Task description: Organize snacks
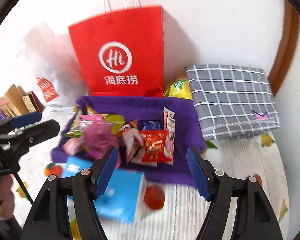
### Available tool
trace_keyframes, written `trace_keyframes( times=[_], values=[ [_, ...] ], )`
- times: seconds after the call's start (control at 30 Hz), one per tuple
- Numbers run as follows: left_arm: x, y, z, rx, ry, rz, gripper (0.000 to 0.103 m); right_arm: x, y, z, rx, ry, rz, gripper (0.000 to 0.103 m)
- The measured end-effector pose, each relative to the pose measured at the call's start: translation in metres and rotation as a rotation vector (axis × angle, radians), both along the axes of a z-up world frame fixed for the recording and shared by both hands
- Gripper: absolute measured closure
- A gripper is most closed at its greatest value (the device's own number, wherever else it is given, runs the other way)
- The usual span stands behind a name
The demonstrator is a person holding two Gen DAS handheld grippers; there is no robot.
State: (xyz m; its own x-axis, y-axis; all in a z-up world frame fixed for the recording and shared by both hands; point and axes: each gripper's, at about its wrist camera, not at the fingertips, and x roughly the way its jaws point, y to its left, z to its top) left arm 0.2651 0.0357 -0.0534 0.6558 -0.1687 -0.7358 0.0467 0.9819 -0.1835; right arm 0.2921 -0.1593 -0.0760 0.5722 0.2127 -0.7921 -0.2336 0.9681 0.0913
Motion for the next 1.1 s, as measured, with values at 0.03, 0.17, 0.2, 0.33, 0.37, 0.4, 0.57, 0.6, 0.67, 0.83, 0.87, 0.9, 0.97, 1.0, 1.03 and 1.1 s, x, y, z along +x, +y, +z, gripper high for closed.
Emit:
trace_keyframes(
  times=[0.03,0.17,0.2,0.33,0.37,0.4,0.57,0.6,0.67,0.83,0.87,0.9,0.97,1.0,1.03,1.1],
  values=[
    [-0.008,0.000,0.004,0.002,-0.007,0.007,0.016,-0.010,-0.002,0.004,0.007,-0.005,-0.001,0.027],
    [-0.052,-0.006,0.018,0.021,-0.047,0.027,0.009,-0.055,-0.009,0.026,-0.053,-0.053,-0.042,0.021],
    [-0.064,-0.009,0.021,0.029,-0.062,0.029,0.008,-0.066,-0.011,0.031,-0.072,-0.071,-0.057,0.020],
    [-0.097,-0.012,0.027,0.051,-0.093,0.056,0.003,-0.104,-0.023,0.043,-0.040,-0.098,-0.080,0.012],
    [-0.105,-0.013,0.028,0.050,-0.098,0.059,0.003,-0.111,-0.025,0.045,-0.025,-0.097,-0.086,0.011],
    [-0.111,-0.012,0.029,0.047,-0.102,0.061,0.003,-0.119,-0.028,0.046,-0.005,-0.096,-0.091,0.009],
    [-0.142,-0.009,0.033,0.027,-0.119,0.079,0.003,-0.143,-0.034,0.049,0.017,-0.083,-0.114,0.004],
    [-0.147,-0.008,0.034,0.036,-0.125,0.088,0.003,-0.148,-0.036,0.050,0.028,-0.081,-0.120,0.004],
    [-0.157,-0.009,0.037,0.057,-0.138,0.104,0.003,-0.157,-0.040,0.052,0.033,-0.086,-0.129,0.004],
    [-0.171,-0.009,0.040,0.072,-0.143,0.123,0.003,-0.173,-0.041,0.058,-0.018,-0.117,-0.151,0.004],
    [-0.173,-0.009,0.041,0.069,-0.145,0.123,0.003,-0.175,-0.042,0.058,-0.021,-0.119,-0.151,0.004],
    [-0.175,-0.010,0.042,0.066,-0.146,0.121,0.003,-0.177,-0.042,0.059,-0.022,-0.118,-0.148,0.004],
    [-0.178,-0.011,0.043,0.068,-0.150,0.118,0.003,-0.181,-0.041,0.061,-0.022,-0.118,-0.143,0.004],
    [-0.180,-0.012,0.044,0.070,-0.153,0.118,0.003,-0.182,-0.041,0.062,-0.025,-0.120,-0.142,0.004],
    [-0.180,-0.012,0.044,0.071,-0.155,0.118,0.003,-0.184,-0.042,0.062,-0.026,-0.121,-0.144,0.004],
    [-0.182,-0.014,0.045,0.069,-0.157,0.116,0.003,-0.186,-0.043,0.064,-0.023,-0.125,-0.146,0.004]
  ],
)
